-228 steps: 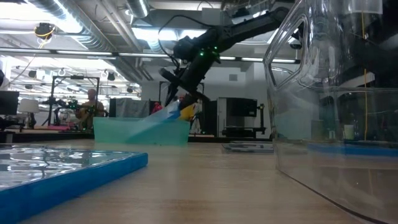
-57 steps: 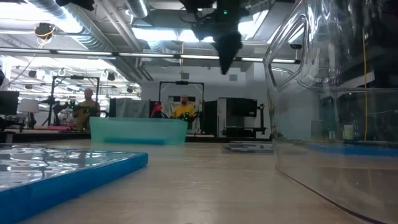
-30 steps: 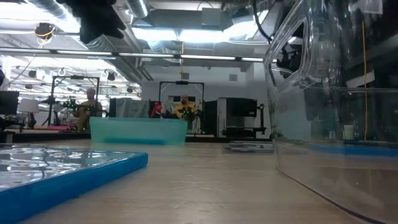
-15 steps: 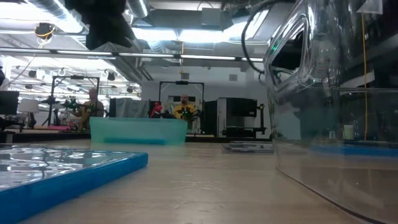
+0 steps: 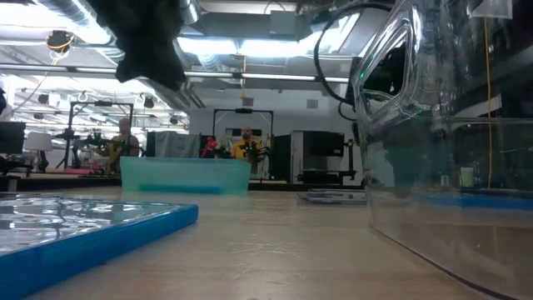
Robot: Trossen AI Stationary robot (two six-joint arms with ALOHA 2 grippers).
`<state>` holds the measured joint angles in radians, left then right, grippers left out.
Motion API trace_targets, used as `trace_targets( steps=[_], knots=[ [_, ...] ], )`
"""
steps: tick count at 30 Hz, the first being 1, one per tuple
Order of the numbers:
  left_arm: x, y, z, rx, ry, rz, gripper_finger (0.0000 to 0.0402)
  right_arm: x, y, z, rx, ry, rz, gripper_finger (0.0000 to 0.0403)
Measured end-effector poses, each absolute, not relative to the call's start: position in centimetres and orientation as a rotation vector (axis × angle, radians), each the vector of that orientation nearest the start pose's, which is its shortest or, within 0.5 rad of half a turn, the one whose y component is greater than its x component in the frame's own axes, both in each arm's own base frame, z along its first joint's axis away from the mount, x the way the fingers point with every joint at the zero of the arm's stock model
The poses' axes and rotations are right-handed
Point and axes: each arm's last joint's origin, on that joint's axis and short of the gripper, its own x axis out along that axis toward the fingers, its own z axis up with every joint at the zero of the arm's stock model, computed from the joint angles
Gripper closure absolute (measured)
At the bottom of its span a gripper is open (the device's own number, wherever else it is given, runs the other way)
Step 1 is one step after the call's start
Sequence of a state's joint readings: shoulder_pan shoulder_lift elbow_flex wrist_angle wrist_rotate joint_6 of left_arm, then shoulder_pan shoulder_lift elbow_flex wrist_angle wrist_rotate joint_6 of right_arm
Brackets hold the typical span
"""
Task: Pick & place jewel cases by type
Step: Put the middle black CD case into the transparent bin
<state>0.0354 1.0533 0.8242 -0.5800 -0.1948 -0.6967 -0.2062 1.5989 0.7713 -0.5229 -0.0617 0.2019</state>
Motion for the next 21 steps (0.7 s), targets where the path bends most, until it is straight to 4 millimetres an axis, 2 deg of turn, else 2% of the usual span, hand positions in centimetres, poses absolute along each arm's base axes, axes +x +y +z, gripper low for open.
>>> trace_targets(
  steps=[4,8,13,21],
  knots=[
    [21.8,1.3,25.3,-0.624,0.752,0.528,0.03,26.7,-5.1,13.7,0.376,1.204,-0.182,0.0394],
    [22.8,1.3,23.9,-0.693,0.801,0.591,0.03,27.8,-5.2,12.9,0.407,1.151,-0.16,0.0394],
    [23.5,1.3,22.0,-0.73,0.887,0.665,0.03,28.9,-5.3,12.0,0.417,1.192,-0.153,0.0394],
    [24.1,1.1,18.6,-0.836,0.896,0.63,0.0293,30.1,-5.4,12.1,0.344,1.168,-0.11,0.0393]
  ],
)
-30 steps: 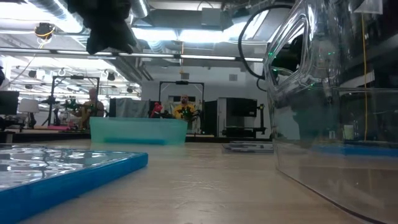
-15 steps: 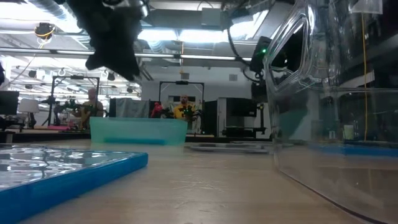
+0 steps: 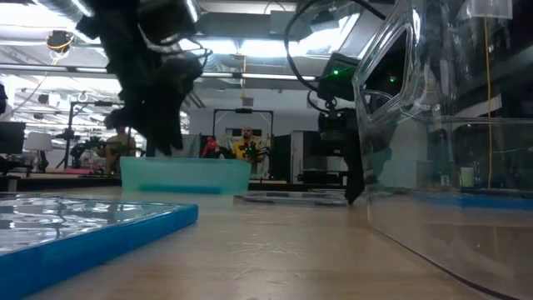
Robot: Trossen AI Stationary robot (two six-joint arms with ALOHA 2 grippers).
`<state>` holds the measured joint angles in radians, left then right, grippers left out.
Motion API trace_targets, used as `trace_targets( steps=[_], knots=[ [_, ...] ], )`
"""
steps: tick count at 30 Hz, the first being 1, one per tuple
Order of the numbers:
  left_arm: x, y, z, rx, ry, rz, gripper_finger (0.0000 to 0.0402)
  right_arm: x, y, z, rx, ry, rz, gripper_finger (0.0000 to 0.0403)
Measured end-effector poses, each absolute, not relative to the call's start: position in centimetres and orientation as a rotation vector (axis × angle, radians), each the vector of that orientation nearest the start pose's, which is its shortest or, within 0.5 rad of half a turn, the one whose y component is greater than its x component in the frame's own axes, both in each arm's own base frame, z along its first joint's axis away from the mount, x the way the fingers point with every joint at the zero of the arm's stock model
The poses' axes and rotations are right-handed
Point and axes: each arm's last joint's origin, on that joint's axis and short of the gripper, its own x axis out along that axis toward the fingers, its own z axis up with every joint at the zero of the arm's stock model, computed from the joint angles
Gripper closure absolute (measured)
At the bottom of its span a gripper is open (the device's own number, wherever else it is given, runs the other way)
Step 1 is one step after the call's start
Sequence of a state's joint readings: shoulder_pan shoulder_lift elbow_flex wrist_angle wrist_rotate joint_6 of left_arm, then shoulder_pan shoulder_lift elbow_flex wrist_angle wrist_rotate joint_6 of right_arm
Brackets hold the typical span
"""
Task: Pick & place jewel cases by type
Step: Put the middle black CD case into the transparent bin
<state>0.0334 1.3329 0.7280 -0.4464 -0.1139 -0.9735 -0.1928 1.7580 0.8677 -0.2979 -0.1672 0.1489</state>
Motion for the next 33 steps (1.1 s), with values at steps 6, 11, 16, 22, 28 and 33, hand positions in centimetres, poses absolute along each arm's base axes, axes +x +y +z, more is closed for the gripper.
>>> trace_targets(
  steps=[6,11,16,22,28,33],
  knots=[
    [23.8,1.2,16.4,-0.923,0.799,0.617,0.0266,30.3,-5.7,12.2,0.304,1.146,-0.108,0.0393],
    [23.8,1.7,15.7,-0.961,0.708,0.592,0.0229,30.5,-5.9,12.0,0.277,1.131,-0.103,0.0393],
    [23.7,2.4,15.4,-0.981,0.644,0.594,0.0194,30.9,-6.0,11.3,0.272,1.127,-0.095,0.0393],
    [24.3,2.8,14.5,-0.988,0.645,0.605,0.0174,31.5,-6.2,11.0,0.262,1.069,-0.087,0.0393],
    [25.6,2.8,12.8,-1.037,0.639,0.572,0.0173,31.8,-6.4,11.0,0.254,1.034,-0.091,0.0393],
    [27.1,2.8,11.3,-1.087,0.627,0.521,0.0173,31.8,-6.7,11.0,0.261,1.025,-0.097,0.0393]
  ],
)
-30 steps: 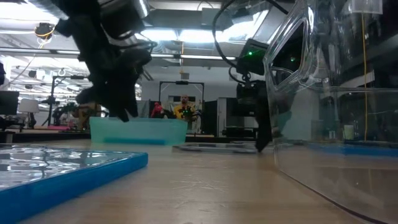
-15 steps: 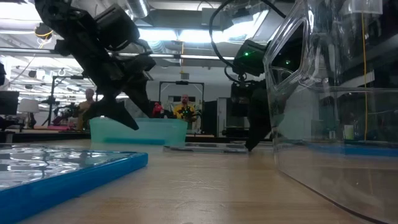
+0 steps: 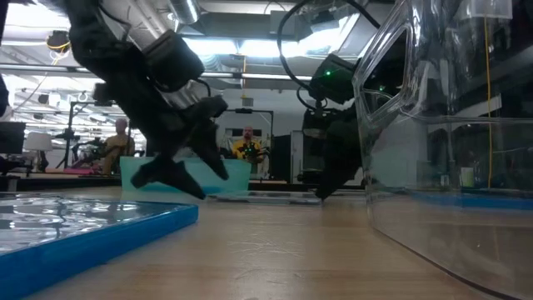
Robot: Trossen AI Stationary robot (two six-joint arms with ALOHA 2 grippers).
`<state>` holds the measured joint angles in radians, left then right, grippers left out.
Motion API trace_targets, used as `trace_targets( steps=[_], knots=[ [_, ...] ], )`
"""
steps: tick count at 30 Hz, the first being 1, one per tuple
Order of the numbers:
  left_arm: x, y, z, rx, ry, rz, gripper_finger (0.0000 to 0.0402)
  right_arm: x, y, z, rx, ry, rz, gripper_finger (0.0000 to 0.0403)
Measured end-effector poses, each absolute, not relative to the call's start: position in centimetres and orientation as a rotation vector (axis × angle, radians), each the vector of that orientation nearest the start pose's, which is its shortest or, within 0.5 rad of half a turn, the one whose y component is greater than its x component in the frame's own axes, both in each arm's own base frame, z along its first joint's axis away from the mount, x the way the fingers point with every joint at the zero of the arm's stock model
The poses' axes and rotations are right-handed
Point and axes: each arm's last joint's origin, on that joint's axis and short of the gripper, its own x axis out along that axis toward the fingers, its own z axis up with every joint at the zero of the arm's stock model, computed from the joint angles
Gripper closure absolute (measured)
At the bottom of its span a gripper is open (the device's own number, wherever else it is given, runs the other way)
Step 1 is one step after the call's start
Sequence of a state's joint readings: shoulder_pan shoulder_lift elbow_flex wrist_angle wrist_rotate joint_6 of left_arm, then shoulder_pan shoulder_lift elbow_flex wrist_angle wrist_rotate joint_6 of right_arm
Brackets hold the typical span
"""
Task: Pick & place jewel cases by type
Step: Put the middle black CD case into the transparent bin
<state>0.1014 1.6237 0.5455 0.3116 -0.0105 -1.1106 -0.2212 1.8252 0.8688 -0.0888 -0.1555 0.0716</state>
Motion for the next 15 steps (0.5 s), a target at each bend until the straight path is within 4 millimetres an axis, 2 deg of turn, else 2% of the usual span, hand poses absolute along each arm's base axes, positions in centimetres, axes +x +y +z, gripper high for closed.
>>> trace_targets(
  steps=[5,15],
  knots=[
    [28.3,2.8,10.3,-1.112,0.617,0.477,0.0175,31.7,-6.8,11.0,0.267,1.03,-0.098,0.0393],
    [28.7,2.8,11.0,-1.099,0.579,0.456,0.0176,31.6,-6.8,11.0,0.266,1.037,-0.099,0.0393]
  ],
)
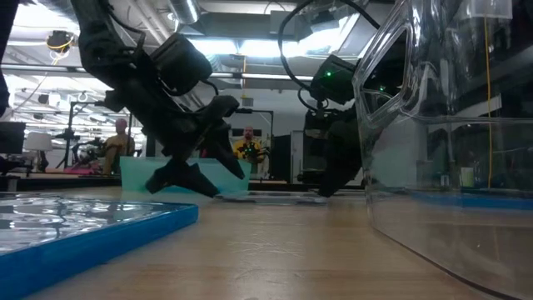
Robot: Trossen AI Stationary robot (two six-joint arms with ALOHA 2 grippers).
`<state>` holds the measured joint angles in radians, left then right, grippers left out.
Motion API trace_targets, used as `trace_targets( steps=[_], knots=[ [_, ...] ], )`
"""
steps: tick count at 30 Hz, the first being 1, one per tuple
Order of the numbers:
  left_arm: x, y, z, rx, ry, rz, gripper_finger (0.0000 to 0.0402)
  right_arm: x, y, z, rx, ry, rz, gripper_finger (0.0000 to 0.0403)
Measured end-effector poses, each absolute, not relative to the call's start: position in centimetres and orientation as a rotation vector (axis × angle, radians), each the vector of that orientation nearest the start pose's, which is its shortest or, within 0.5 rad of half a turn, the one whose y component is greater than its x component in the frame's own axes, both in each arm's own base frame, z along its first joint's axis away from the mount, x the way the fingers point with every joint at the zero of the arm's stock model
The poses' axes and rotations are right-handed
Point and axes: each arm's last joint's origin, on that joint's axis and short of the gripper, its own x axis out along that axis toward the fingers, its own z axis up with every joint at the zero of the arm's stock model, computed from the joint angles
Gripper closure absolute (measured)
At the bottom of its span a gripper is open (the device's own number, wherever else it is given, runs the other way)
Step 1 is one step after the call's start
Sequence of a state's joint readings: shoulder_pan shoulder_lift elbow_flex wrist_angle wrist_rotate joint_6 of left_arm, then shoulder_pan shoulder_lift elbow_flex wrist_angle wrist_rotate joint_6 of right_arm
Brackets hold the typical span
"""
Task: Pick & place jewel cases by type
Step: Put the middle black CD case into the transparent bin
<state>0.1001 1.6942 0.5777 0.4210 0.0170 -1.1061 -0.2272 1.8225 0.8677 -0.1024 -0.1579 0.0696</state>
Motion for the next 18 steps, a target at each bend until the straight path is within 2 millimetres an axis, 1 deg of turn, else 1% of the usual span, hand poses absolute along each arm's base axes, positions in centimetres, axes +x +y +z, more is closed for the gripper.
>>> trace_targets(
  steps=[11,18],
  knots=[
    [28.4,2.8,12.8,-1.088,0.538,0.42,0.0187,31.6,-6.8,11.0,0.258,1.035,-0.095,0.0393],
    [28.0,2.7,14.9,-1.048,0.491,0.372,0.0187,31.6,-6.8,11.0,0.243,1.035,-0.087,0.0393]
  ],
)
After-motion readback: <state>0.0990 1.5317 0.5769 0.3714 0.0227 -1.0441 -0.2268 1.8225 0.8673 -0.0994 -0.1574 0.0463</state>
